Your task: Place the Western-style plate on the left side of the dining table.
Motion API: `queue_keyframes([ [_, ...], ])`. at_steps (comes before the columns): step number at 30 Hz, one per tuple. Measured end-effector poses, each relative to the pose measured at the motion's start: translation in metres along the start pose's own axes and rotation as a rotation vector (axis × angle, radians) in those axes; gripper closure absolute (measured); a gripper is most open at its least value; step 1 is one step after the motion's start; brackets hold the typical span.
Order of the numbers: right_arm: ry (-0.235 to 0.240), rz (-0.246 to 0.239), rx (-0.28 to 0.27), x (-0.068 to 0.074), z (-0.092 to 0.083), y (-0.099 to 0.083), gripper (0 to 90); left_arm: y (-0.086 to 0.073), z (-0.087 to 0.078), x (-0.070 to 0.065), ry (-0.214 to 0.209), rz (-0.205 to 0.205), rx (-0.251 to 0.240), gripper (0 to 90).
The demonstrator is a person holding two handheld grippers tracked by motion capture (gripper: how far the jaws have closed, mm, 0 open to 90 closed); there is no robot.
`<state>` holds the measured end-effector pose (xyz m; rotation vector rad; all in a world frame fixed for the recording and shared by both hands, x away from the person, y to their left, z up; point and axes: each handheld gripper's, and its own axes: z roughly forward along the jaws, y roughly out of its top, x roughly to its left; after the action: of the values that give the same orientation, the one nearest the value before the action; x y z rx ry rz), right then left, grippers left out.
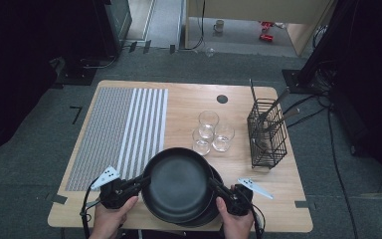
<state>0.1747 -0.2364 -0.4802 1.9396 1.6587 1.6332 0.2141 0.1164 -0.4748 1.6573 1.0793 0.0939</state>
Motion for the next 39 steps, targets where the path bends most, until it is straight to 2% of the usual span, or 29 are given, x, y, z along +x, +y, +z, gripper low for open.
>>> queue_keyframes([
  [3, 0.004, 0.002, 0.000, 0.002, 0.001, 0.001, 83.2, 0.001, -0.002, 0.002, -0.013, -0.010, -0.005, 79.2],
  [13, 0.006, -0.007, 0.002, 0.009, 0.006, 0.006, 82.8, 0.006, -0.007, 0.005, -0.004, -0.014, -0.015, 79.6],
  [31, 0.022, -0.029, 0.027, 0.026, 0.021, 0.014, 82.8, 0.016, -0.021, 0.016, 0.027, -0.014, -0.037, 79.1],
  [39, 0.031, -0.058, 0.027, 0.037, 0.032, 0.019, 82.6, 0.020, -0.027, 0.023, 0.040, -0.022, -0.044, 79.2],
])
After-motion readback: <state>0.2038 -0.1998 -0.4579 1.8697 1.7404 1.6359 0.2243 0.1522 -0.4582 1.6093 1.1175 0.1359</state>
